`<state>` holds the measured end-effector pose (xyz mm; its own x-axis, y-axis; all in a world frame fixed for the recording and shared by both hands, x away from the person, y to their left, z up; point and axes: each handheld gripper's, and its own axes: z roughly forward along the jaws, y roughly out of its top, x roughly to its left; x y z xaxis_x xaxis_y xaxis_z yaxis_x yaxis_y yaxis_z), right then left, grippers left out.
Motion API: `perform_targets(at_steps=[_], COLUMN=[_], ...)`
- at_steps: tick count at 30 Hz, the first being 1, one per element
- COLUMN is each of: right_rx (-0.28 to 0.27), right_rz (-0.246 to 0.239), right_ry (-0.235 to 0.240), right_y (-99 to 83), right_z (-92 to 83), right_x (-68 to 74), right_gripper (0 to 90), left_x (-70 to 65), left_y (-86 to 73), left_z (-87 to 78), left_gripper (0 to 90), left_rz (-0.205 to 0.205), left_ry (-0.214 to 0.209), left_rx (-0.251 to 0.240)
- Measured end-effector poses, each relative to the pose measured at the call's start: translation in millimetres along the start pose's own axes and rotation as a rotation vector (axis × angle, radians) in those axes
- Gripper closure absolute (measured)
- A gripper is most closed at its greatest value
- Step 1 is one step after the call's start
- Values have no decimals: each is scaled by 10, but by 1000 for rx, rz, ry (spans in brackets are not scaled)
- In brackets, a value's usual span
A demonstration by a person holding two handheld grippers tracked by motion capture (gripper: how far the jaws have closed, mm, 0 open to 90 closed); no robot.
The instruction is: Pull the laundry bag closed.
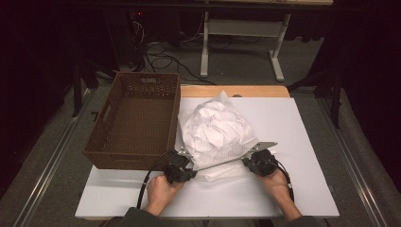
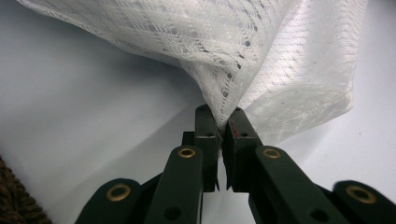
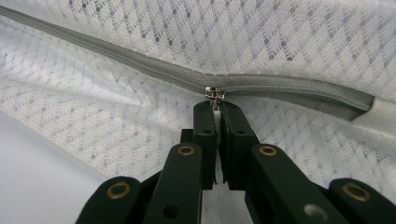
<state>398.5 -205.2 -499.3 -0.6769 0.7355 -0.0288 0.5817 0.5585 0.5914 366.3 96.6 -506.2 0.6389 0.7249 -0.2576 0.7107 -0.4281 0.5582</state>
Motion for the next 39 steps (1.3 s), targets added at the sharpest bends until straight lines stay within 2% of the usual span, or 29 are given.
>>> perform_targets(at_steps=[11,20,39], right_rx=[2,-3,-4], right_rz=[12,23,47], right_ry=[-17,-8,-24], right_y=[-7,-10,-16], right_z=[-6,-2,-7], right_x=[-42,-63,-126], right_gripper=[867,866,867], left_x=[-1,4,9], left_y=[0,0,-1], left_z=[-1,0,-2], left_gripper=[848,848,848], left_rz=[0,-8,-9], left_ry=[1,-1,-5], left_rx=[1,0,1])
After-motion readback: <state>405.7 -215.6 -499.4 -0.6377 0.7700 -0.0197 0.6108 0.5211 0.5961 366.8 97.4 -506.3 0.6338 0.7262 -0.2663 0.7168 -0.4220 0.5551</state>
